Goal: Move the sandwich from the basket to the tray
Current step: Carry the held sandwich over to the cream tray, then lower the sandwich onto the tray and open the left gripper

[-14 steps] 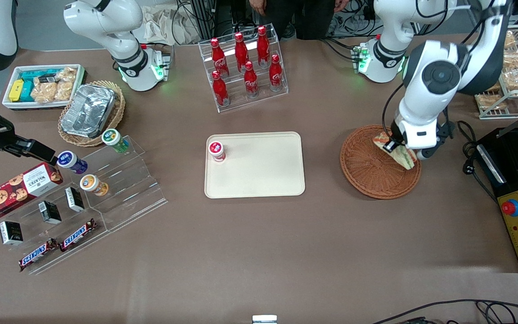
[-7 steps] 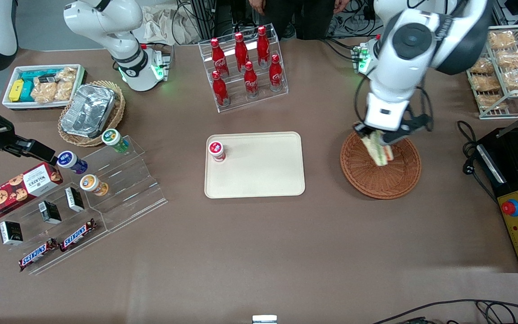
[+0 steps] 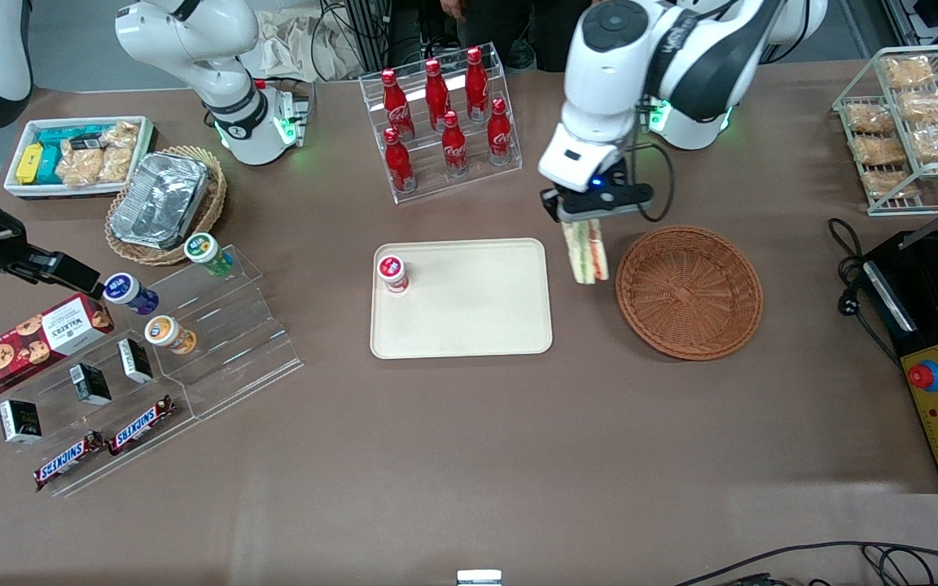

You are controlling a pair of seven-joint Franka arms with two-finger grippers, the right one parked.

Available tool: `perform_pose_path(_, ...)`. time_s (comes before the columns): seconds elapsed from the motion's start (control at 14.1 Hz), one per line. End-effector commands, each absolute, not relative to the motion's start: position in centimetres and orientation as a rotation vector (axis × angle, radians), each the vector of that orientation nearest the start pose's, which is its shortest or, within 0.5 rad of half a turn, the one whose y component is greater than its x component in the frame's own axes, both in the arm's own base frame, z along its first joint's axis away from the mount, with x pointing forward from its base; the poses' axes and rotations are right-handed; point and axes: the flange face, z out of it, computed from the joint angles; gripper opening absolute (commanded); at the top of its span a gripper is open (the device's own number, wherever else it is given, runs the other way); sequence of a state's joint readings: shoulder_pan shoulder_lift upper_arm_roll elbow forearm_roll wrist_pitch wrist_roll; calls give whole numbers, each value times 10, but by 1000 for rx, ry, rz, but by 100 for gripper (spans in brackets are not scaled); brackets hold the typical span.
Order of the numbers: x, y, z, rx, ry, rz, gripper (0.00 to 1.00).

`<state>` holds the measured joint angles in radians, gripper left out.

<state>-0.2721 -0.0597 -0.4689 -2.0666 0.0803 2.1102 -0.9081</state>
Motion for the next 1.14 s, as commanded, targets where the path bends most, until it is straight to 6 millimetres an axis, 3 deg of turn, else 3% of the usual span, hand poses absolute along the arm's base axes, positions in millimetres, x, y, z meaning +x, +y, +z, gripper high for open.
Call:
perform_pose_path(0.0,407,-388,442,-3177,-152,-187,0)
perform_pose_path(0.35,403,-430,359,-3226,10,-102,0)
perform_pose_path(0.57,406,-433,315,-3176,115,-105,0)
perform_pose_path(1.06,405,-427,254,-3129,243,-87,0)
